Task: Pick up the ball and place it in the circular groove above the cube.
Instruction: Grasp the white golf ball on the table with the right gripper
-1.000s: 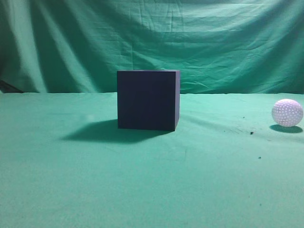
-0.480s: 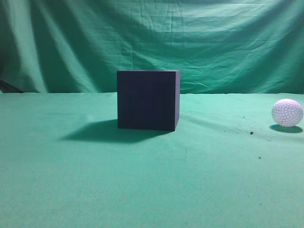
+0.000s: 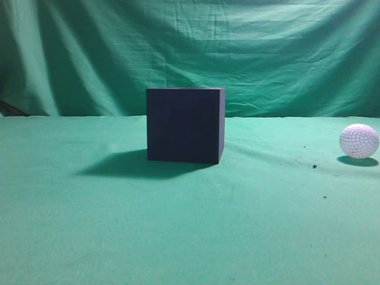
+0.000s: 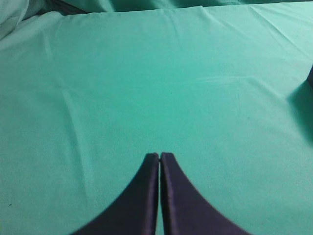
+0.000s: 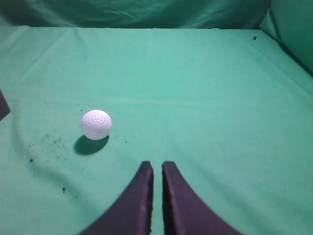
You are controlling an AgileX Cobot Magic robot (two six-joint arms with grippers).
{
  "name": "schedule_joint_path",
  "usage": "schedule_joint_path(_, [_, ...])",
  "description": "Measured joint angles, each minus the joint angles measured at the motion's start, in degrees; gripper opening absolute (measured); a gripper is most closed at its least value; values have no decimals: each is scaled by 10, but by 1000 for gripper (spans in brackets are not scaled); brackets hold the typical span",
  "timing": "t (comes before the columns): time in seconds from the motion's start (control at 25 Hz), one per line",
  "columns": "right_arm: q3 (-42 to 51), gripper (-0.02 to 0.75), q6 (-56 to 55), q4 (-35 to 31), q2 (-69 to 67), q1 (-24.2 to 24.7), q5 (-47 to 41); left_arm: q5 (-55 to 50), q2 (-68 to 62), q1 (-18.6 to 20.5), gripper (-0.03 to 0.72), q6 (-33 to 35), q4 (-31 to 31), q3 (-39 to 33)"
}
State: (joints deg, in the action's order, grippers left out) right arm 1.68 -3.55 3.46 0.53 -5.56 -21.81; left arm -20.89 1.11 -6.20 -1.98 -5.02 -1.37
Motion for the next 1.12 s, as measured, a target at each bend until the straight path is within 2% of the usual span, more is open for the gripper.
schedule_joint_path(0.4, [0, 49, 3, 3, 0, 0, 18, 0, 0, 0, 0, 0, 0, 0])
schedule_joint_path(1.0, [0, 49, -3, 12, 0, 0, 288, 0, 0, 0, 0, 0, 0, 0])
schedule_joint_path(1.12, [-12, 49, -7, 12, 0, 0, 286, 0, 0, 0, 0, 0, 0, 0])
